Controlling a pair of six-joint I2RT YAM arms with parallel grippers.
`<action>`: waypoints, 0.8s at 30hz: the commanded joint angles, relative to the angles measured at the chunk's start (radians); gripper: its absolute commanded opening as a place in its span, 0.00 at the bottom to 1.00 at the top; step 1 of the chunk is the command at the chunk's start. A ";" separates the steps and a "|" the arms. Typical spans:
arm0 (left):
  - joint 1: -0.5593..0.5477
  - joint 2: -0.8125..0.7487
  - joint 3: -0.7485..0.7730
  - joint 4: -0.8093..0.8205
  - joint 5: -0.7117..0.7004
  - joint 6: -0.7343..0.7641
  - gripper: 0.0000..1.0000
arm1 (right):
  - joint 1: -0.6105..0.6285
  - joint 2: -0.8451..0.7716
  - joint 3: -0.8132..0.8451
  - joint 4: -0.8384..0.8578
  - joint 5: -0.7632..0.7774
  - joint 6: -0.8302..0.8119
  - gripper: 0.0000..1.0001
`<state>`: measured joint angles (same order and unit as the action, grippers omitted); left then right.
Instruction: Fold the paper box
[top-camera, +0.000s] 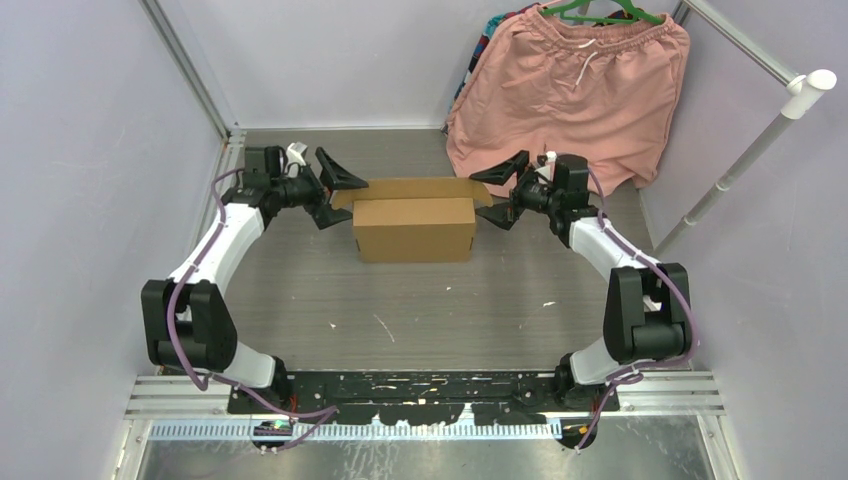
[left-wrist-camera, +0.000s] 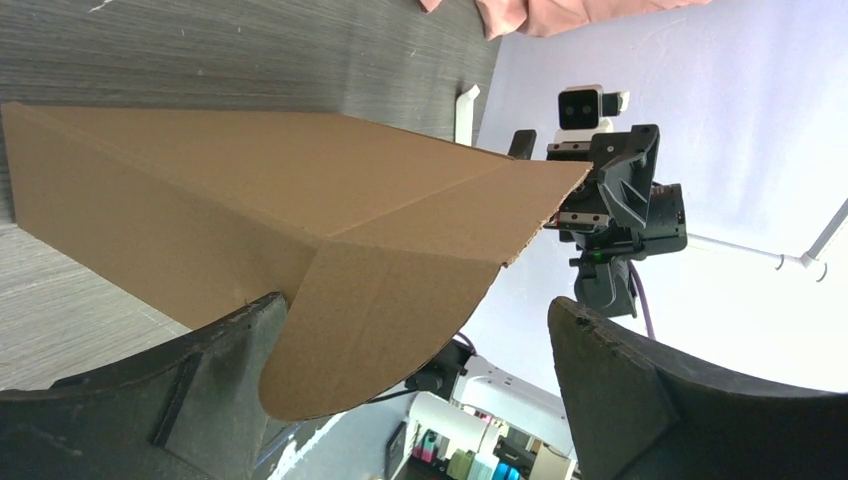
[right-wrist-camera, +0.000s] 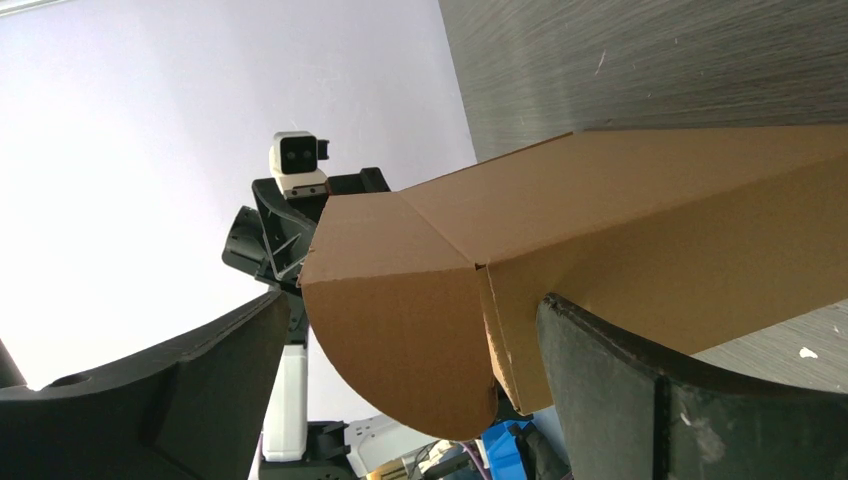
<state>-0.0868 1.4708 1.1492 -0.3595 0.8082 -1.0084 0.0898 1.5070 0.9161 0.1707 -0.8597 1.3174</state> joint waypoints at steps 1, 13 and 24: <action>-0.042 0.030 0.041 0.073 0.187 -0.026 1.00 | 0.051 0.055 -0.002 -0.047 -0.082 0.008 1.00; -0.037 -0.019 0.002 0.072 0.197 0.009 1.00 | 0.042 0.017 0.054 -0.216 -0.060 -0.113 1.00; 0.000 -0.065 -0.059 0.037 0.184 0.052 1.00 | 0.043 -0.022 0.124 -0.457 0.006 -0.308 1.00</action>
<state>-0.0772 1.4498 1.1030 -0.3389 0.8909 -0.9604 0.0921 1.5120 1.0161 -0.1230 -0.8501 1.1046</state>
